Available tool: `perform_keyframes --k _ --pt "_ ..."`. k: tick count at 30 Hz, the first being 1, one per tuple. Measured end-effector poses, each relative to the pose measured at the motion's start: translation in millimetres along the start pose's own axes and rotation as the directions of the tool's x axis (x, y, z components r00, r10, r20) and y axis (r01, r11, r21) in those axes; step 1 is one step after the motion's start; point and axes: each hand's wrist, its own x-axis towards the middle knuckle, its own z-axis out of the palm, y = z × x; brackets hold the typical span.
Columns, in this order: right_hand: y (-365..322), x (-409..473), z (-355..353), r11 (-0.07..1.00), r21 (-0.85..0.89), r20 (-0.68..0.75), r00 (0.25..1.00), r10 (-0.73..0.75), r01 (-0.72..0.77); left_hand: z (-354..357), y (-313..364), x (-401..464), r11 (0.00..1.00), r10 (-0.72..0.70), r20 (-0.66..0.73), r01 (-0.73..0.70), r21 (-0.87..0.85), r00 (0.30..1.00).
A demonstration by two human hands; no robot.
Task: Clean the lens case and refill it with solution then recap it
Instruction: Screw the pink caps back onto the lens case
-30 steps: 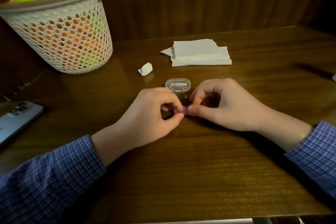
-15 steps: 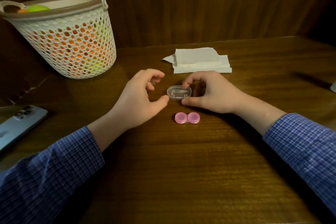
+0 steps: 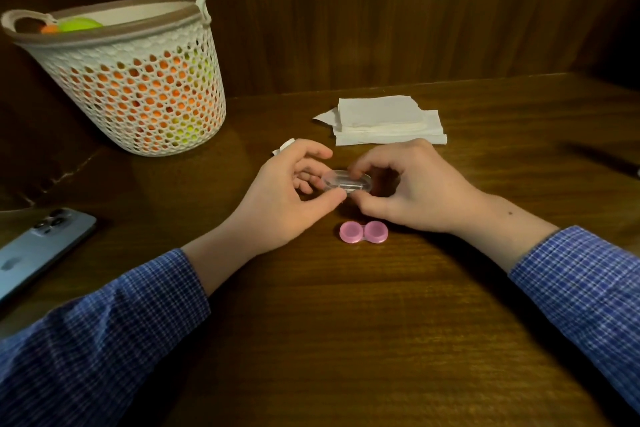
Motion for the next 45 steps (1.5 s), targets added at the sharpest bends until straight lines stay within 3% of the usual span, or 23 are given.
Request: perform_keyframes --k 9,16,30,37,41,45 --pt "-18.2 0.8 -6.2 0.977 -0.184 0.042 0.994 -0.099 0.105 -1.8 3.3 -1.4 0.993 -0.023 -0.012 0.021 -0.119 1.000" --pt "-26.1 1.5 -4.4 0.938 -0.329 0.121 0.990 -0.068 0.105 2.0 -0.5 0.2 0.979 -0.077 0.034 0.082 -0.184 0.996" --pt "-25.6 1.1 1.7 0.921 -0.371 0.072 0.992 -0.101 0.121 -0.3 -5.1 2.6 0.963 -0.103 0.085 0.121 -0.242 0.991" --pt "-14.3 -3.0 -6.3 0.988 -0.131 0.000 0.997 -0.080 0.079 -2.9 -6.1 3.1 0.952 -0.125 0.140 0.159 -0.261 0.982" --pt "-0.2 -9.2 -5.9 0.987 0.123 -0.077 0.990 0.118 -0.108 -6.2 -6.0 3.7 0.953 -0.104 0.200 0.155 -0.260 0.974" --pt "6.0 -5.6 -2.4 0.899 0.341 -0.102 0.940 0.326 -0.275 -7.6 -5.5 3.2 0.958 -0.068 0.224 0.126 -0.256 0.972"
